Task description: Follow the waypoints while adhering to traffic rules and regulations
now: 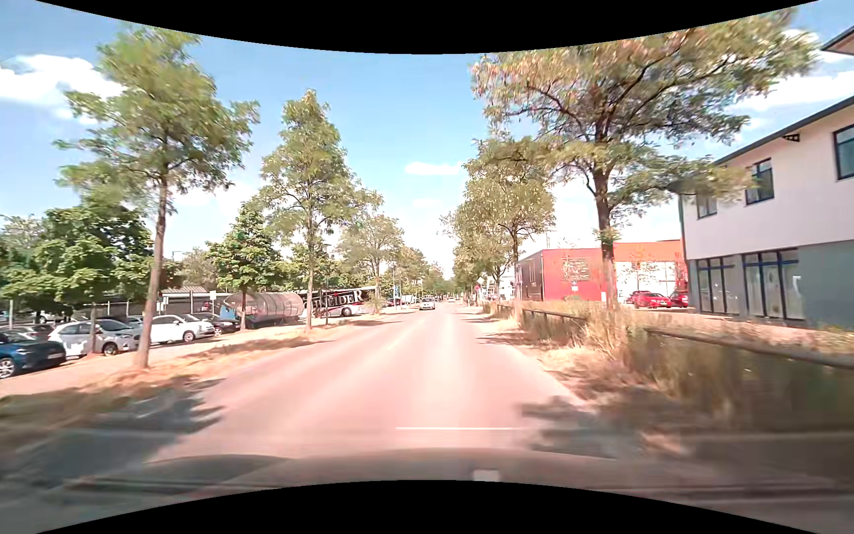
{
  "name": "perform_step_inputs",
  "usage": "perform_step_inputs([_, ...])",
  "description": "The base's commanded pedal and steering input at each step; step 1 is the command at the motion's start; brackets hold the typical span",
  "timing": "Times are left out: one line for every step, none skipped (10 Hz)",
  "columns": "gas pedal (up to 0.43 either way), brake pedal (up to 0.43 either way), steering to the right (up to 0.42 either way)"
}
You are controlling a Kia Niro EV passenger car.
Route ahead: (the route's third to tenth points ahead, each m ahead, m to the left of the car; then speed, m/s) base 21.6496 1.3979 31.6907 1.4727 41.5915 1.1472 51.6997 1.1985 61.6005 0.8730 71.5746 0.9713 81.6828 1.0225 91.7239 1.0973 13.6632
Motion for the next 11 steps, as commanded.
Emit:
perform_step_inputs([0.079, 0.0, -0.002])
perform_step_inputs([0.079, 0.0, -0.002])
perform_step_inputs([0.079, 0.0, -0.002])
perform_step_inputs([0.079, 0.0, -0.002])
perform_step_inputs([0.079, 0.0, -0.002])
perform_step_inputs([0.079, 0.0, -0.002])
perform_step_inputs([0.079, 0.0, -0.002])
perform_step_inputs([0.079, 0.0, -0.002])
perform_step_inputs([0.079, 0.0, -0.002])
perform_step_inputs([0.079, 0.0, -0.002])
perform_step_inputs([0.079, 0.0, -0.002])
